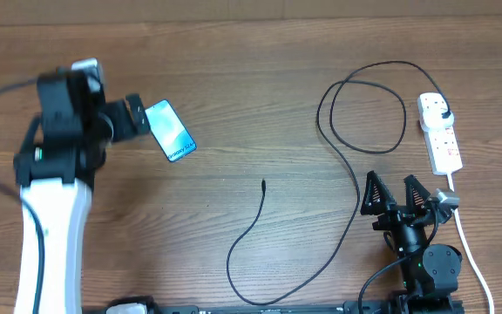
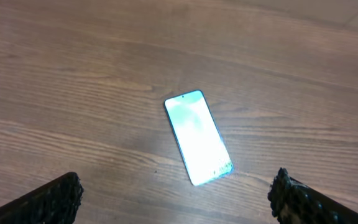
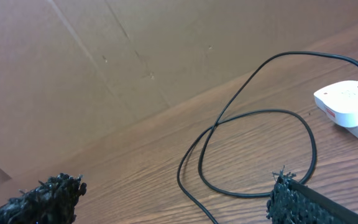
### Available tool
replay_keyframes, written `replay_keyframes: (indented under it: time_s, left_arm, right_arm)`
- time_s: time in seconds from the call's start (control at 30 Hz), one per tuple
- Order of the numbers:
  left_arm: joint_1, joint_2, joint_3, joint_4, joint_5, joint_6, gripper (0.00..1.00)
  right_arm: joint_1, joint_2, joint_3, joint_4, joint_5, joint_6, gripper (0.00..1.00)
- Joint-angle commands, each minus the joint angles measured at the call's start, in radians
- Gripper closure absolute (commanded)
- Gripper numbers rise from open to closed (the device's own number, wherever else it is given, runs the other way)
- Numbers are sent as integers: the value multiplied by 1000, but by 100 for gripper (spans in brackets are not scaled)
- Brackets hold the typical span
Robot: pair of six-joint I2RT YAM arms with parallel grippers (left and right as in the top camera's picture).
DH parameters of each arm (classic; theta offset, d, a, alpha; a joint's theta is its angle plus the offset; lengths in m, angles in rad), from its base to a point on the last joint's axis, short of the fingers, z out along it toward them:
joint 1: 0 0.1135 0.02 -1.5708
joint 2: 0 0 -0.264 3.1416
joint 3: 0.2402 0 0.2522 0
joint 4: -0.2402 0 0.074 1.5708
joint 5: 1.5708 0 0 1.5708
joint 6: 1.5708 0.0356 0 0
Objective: Plug charger to phone and switch on socket
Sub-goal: 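Reach the left gripper forward over the Galaxy phone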
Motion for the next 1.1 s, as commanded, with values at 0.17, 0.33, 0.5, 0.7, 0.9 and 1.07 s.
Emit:
replay_keyframes:
  time_s: [0.17, 0.33, 0.5, 0.7, 0.9, 1.07]
  left_arm:
    - [5, 255, 57, -104, 69, -10, 0]
    - [5, 384, 57, -118, 156, -15, 1]
    - [5, 497, 57, -118, 163, -146, 0]
    - [0, 578, 57, -98, 163, -251, 0]
    - [-48, 583, 133, -85, 158, -309, 0]
    - [-110, 639, 350, -220, 56, -362, 0]
  right_arm:
    - [5, -2, -10, 7, -1, -6, 0]
    - [5, -2, -10, 7, -1, -6, 0]
    - [5, -2, -10, 7, -1, -6, 0]
    - [5, -2, -10, 7, -1, -6, 0]
    - [5, -2, -10, 7, -1, -6, 0]
    - [5, -2, -10, 7, -1, -6, 0]
